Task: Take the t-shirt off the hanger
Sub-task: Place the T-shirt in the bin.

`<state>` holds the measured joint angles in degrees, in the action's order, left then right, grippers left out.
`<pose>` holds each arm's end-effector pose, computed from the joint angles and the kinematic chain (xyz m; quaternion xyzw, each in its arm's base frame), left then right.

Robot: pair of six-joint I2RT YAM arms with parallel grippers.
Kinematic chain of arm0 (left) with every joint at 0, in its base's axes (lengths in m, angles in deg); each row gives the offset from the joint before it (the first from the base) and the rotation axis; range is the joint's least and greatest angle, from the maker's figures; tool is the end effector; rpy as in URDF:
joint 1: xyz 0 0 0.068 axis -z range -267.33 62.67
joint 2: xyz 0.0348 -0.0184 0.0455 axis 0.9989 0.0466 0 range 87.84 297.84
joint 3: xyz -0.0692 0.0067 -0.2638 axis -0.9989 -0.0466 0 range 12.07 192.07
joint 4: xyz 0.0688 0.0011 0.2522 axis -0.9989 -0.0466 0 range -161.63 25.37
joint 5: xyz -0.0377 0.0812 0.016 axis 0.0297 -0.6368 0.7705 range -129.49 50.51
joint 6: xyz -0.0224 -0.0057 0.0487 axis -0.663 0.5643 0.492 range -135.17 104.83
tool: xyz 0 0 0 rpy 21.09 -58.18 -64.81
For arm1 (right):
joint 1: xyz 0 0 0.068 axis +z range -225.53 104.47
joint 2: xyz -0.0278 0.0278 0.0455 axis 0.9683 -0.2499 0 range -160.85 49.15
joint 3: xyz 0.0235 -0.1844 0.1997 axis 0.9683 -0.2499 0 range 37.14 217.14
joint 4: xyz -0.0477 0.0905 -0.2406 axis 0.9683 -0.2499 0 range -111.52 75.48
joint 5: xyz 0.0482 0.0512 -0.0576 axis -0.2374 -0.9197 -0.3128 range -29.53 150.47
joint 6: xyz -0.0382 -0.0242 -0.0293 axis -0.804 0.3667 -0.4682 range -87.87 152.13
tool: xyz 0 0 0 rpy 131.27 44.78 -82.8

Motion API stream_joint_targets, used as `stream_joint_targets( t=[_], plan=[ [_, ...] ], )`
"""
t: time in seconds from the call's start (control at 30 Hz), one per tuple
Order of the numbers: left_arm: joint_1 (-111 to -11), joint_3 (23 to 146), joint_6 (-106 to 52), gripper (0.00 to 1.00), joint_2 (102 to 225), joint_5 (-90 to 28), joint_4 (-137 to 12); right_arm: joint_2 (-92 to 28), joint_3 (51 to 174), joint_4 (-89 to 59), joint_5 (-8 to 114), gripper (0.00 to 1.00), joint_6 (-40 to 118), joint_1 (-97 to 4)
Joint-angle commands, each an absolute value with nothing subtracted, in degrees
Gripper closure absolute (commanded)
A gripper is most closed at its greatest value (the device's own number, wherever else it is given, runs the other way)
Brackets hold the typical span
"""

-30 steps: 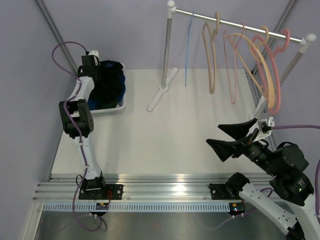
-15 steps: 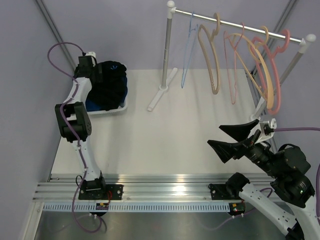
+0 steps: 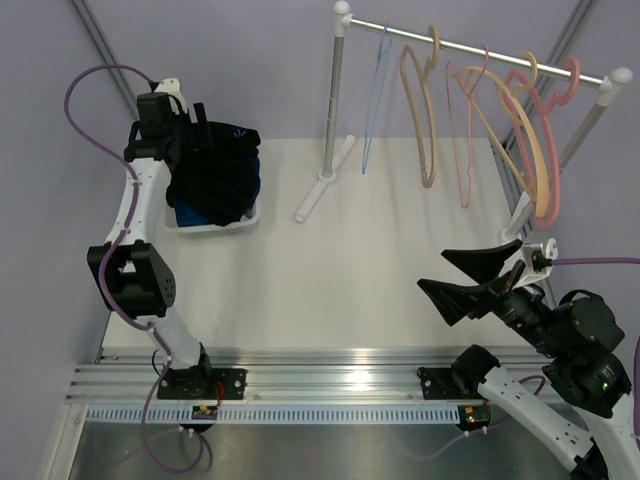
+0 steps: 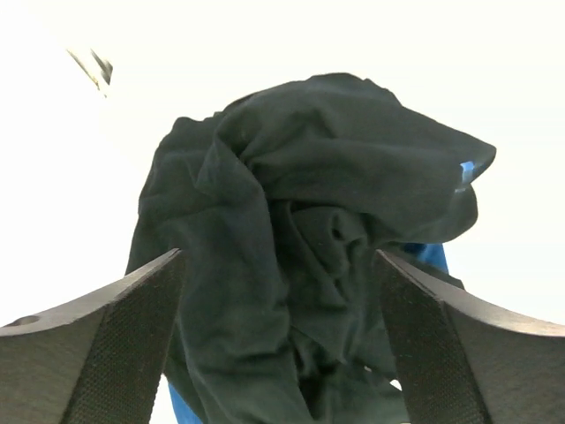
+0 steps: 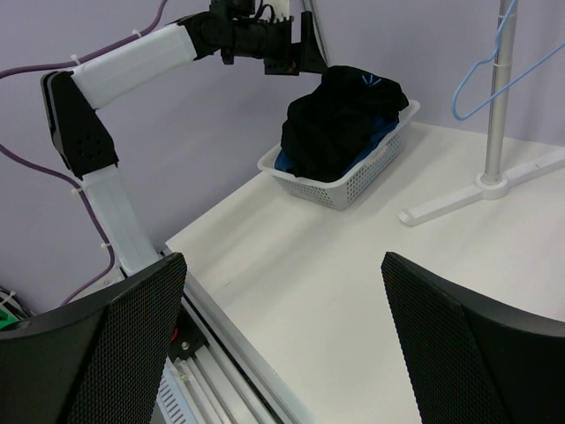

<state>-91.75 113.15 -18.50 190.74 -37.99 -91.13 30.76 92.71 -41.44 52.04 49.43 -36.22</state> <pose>0.4210 0.0316 0.3710 -0.0513 0.8570 -0.0064 0.5127 0.0244 0.0267 0.4121 -0.1774 0.6168 0.4044 0.6515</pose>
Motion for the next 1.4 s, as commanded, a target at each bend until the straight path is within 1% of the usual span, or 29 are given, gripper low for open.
stream_joint_targets(
  t=[0.0,0.03,0.07,0.1,0.17,0.2,0.27,0.3,0.33,0.4,0.53,0.6,0.7,0.83,1.0,1.13,1.37],
  plan=[
    [-91.9,114.0,-21.7,0.09,186.9,-41.8,-91.0,31.7,92.8,-41.9,53.0,0.00,48.3,-36.4],
    [-91.9,113.9,-22.2,0.09,185.9,-42.5,-91.0,31.8,92.9,-42.1,53.0,0.01,48.2,-36.3],
    [-91.9,113.9,-22.3,0.11,185.3,-40.9,-90.6,31.9,93.0,-42.1,53.0,0.00,48.2,-36.3],
    [-91.8,113.6,-22.5,0.17,184.7,-38.3,-89.7,32.1,92.9,-42.1,52.9,0.00,48.2,-36.4],
    [-91.1,113.3,-23.9,0.91,183.4,-31.1,-86.7,32.1,92.8,-41.9,52.6,0.00,48.4,-36.3],
    [-90.2,113.5,-24.1,1.00,183.2,-30.4,-85.9,31.9,92.8,-41.9,52.4,0.01,48.4,-36.3],
    [-87.1,114.5,-22.0,1.00,183.6,-28.9,-83.9,31.8,92.7,-41.8,52.3,0.00,48.3,-36.3],
    [-83.8,116.2,-20.2,1.00,185.0,-30.8,-84.0,31.7,92.6,-41.8,52.3,0.00,48.3,-36.3],
    [-82.6,116.2,-20.2,1.00,185.7,-31.7,-83.9,31.5,92.5,-41.8,52.3,0.00,48.3,-36.4],
    [-80.7,117.5,-19.5,1.00,187.4,-33.2,-82.2,31.2,92.4,-41.8,52.1,0.01,48.4,-36.4],
    [-77.8,118.2,-19.7,1.00,192.1,-37.8,-73.9,31.2,92.4,-42.1,51.9,0.01,48.2,-36.4],
    [-77.1,120.7,-18.7,1.00,196.4,-40.7,-72.9,31.6,92.3,-42.1,51.9,0.01,48.1,-36.3],
    [-77.4,123.7,-18.4,1.00,202.7,-46.6,-72.9,31.8,92.1,-41.7,51.9,0.01,48.2,-36.3],
    [-78.9,123.7,-18.4,1.00,208.1,-52.6,-74.9,30.8,92.1,-41.4,49.8,0.01,48.7,-36.3],
    [-83.5,117.3,-22.8,1.00,208.4,-51.9,-74.9,29.6,91.7,-40.6,48.9,0.00,49.0,-36.3],
    [-85.0,113.2,-23.9,1.00,210.3,-54.9,-76.0,29.2,91.3,-39.9,48.9,0.01,49.2,-36.3],
    [-85.6,112.7,-22.2,1.00,213.4,-54.0,-77.9,28.1,91.3,-39.8,48.6,0.00,49.2,-36.3]
  ],
)
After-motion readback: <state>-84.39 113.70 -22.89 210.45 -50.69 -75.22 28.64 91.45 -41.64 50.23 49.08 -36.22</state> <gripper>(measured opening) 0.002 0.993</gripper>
